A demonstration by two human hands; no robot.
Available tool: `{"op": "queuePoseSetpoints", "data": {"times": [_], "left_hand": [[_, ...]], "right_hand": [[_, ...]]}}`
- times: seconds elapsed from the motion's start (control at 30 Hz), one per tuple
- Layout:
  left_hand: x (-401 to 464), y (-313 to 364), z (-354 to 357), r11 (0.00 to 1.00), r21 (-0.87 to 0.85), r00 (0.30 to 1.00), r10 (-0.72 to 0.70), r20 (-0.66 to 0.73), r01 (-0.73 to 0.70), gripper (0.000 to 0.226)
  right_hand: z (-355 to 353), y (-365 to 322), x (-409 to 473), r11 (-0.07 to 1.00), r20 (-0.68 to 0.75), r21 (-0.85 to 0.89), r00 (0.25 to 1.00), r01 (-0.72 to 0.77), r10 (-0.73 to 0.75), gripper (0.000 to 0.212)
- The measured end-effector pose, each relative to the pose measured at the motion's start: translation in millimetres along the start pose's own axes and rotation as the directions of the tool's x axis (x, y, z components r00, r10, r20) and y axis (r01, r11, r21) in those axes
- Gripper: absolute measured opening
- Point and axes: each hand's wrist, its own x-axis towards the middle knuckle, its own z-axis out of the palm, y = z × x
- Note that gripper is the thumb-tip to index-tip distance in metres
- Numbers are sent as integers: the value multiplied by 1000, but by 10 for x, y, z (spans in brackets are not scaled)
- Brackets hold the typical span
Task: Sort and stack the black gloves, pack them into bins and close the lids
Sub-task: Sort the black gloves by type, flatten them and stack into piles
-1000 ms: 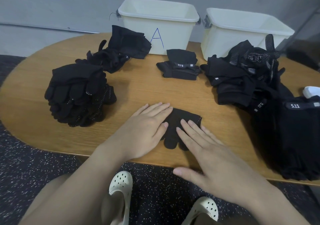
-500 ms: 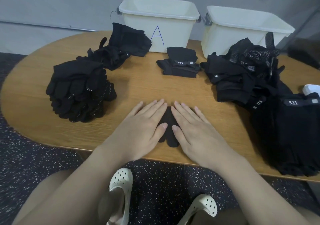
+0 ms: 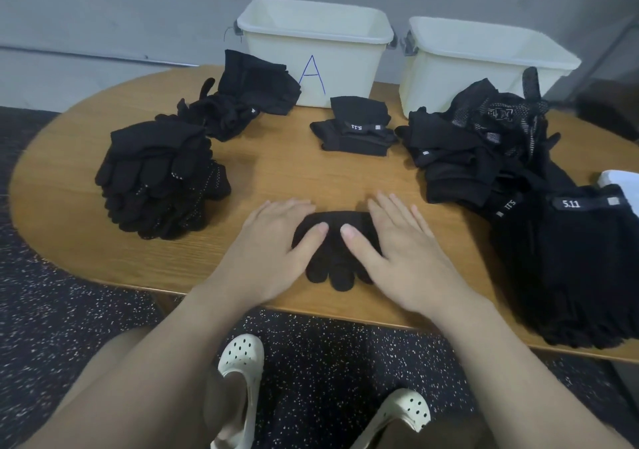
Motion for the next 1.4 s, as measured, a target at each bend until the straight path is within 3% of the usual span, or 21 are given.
{"op": "queuePoseSetpoints", "data": {"times": [0.07,0.17,0.3,0.43,0.53,0.67,0.8,0.9,1.03,1.17,1.4], "left_hand": [[88,2,-20,995,-93,997,-49,-60,44,57],[199,-26,-41,991,-81,994,-105,-15,104,35],[260,-81,-92,981,-127,989,-148,5,148,32],[285,-46,-150,976,-118,983,-175,61,181,26],[233,-60,-155,936,-295,981,-176,77,191,20],[132,-17,-209,768,-626,987,-163,16,136,12],[17,82,-288,559,-823,958,-277,-73,99,4],[-107,145,-439,455,-886,930,-355,-93,86,5],[-318,120,-726,461,-884,922,-370,-109,80,9],[-590,17,-1043,354,-914,918,-394,46,197,20],[-704,-372,-1506,383,-898,885,-465,15,216,17]], "right_hand": [[-90,10,134,996,-57,75,997,51,-46,76],[-118,43,314,992,-53,83,995,94,-90,51],[-192,43,490,988,75,152,997,14,-25,52],[-311,41,596,996,201,89,980,-26,8,33],[-296,19,584,976,198,219,979,-4,-40,24],[-313,22,492,840,102,543,990,26,-96,23],[-321,-84,333,484,94,873,995,-63,-39,15],[-280,-285,221,294,135,946,991,-134,16,26],[-293,-641,83,258,150,954,988,-156,44,14],[-415,-1044,93,256,77,961,992,-101,103,10],[-512,-1767,217,278,72,957,996,-84,55,18]]}}
